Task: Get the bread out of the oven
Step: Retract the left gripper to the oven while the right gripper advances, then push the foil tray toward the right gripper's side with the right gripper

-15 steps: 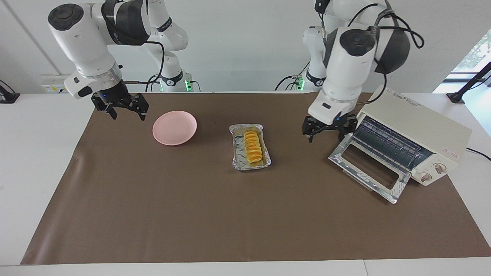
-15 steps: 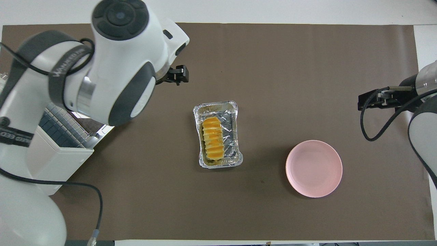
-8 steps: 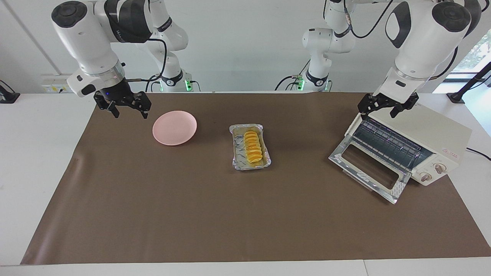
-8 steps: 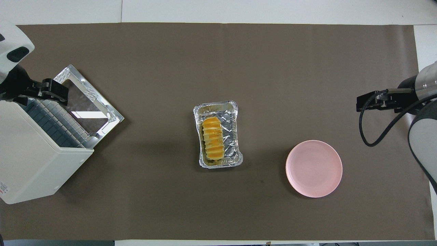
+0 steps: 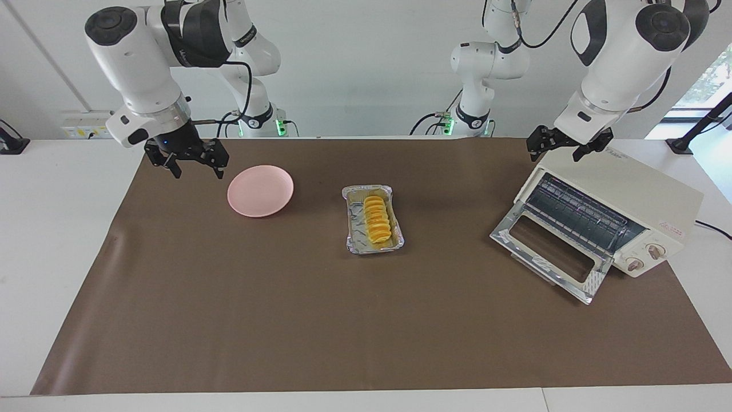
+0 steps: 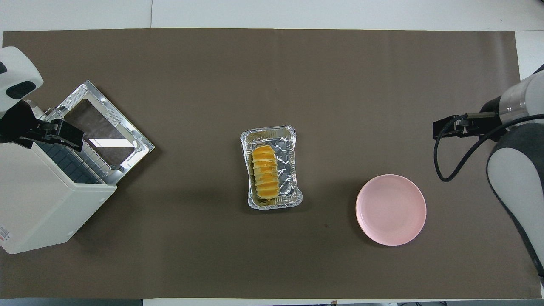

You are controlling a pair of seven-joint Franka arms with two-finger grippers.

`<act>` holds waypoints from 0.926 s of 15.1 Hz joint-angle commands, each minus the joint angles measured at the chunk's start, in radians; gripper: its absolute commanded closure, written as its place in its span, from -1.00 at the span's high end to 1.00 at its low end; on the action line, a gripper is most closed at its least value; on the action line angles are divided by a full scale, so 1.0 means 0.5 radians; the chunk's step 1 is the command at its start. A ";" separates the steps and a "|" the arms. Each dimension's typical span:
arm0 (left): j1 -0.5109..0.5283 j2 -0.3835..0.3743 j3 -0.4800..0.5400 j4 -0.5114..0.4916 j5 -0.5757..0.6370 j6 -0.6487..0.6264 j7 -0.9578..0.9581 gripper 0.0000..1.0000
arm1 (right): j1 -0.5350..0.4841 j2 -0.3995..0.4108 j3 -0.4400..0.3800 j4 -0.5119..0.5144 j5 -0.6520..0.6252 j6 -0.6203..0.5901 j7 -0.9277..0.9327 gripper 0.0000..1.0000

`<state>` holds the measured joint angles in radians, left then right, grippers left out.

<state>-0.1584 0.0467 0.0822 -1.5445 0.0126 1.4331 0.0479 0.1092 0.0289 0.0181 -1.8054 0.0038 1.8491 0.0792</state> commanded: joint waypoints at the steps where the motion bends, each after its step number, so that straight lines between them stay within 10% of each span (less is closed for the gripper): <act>1: 0.044 -0.065 -0.042 -0.031 -0.038 -0.037 0.018 1.00 | 0.162 0.092 0.004 -0.006 0.041 0.140 0.157 1.00; 14: 0.136 -0.078 -0.177 -0.080 -0.022 0.070 0.042 1.00 | 0.723 0.372 0.004 -0.295 0.048 0.695 0.922 1.00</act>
<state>-0.1084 0.0266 0.0020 -1.5567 0.0086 1.4363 0.0545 0.4592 0.2326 0.0243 -1.9119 0.0138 2.1770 0.5322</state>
